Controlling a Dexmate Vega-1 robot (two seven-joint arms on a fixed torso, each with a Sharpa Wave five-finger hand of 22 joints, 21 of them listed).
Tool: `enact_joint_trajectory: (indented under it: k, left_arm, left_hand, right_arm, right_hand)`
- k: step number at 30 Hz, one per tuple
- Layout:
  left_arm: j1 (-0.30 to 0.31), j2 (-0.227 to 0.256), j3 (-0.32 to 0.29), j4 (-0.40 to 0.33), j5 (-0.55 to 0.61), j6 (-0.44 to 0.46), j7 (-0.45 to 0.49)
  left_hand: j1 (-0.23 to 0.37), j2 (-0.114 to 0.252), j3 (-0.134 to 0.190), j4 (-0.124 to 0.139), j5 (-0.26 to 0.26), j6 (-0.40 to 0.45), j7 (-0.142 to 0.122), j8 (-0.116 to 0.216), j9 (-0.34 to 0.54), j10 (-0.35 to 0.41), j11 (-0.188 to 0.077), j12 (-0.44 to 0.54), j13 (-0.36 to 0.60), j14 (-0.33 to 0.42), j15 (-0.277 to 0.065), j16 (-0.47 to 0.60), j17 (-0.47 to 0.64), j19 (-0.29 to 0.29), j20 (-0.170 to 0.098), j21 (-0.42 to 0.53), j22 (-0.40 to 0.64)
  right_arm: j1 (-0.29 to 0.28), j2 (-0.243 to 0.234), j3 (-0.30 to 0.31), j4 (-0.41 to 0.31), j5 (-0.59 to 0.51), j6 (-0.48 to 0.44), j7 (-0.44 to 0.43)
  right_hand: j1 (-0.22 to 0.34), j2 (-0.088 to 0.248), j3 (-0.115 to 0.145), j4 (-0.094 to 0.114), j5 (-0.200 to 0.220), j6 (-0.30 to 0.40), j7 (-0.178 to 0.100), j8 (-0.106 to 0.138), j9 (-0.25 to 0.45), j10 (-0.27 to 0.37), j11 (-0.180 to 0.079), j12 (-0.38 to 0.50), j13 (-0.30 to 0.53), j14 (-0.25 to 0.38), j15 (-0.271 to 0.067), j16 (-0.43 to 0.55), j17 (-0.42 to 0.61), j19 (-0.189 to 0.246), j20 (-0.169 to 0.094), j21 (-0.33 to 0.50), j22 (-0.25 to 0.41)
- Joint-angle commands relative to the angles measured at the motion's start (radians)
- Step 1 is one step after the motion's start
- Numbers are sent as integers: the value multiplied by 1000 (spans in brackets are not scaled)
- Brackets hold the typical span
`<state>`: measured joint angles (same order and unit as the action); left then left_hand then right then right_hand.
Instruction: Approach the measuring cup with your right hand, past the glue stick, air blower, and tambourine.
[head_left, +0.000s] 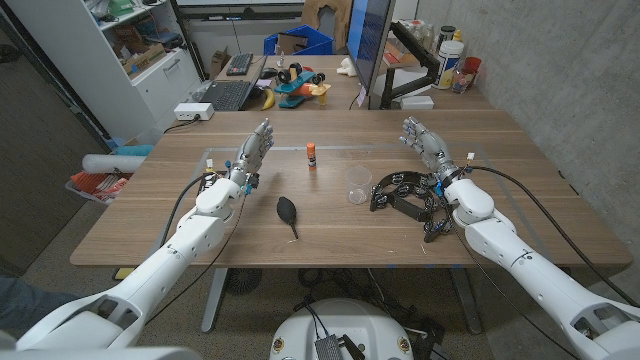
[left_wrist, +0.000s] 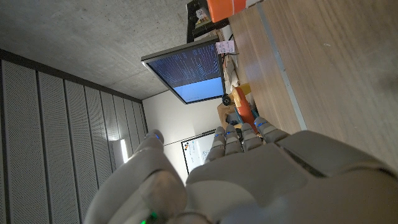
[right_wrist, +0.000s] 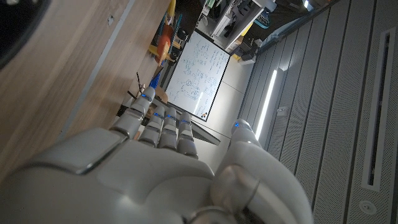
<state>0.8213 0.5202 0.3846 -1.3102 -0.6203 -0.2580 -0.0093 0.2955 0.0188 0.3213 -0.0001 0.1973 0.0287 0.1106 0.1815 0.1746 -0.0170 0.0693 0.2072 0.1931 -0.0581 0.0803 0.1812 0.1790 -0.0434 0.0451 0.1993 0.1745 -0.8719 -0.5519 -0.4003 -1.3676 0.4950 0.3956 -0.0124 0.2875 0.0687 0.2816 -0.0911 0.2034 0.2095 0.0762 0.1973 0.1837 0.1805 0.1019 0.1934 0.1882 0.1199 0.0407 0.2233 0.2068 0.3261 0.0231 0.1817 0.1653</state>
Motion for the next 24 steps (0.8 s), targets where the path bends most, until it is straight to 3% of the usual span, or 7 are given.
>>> enact_joint_trajectory:
  k: [1, 24]
  left_arm:
    - [-15, 0, 6, 10, 4, 5, -9]
    - [-24, 18, 6, 1, 3, 24, -25]
  left_hand:
    - [10, 4, 1, -5, 1, 0, 0, 6, 4, -1, 8, 3, 5, -2, 8, 6, 3, -5, 7, 0, 3]
    - [13, 9, 2, -10, 0, 0, 2, 5, 4, -10, 11, 1, 5, -9, 9, 4, 3, -10, 11, -3, 3]
  right_arm:
    - [-11, -21, -14, -28, -102, 26, -52]
    - [-19, -14, -24, -46, -114, 98, -13]
  right_hand:
    - [7, 3, 0, -6, 7, 7, -5, 3, 5, 13, -2, 10, 4, 8, -6, -1, 2, 8, -2, 10, 5]
    - [7, 4, 1, -8, 9, 10, -7, 3, 6, 19, -1, 10, 4, 14, -11, -2, 2, 13, -4, 11, 5]
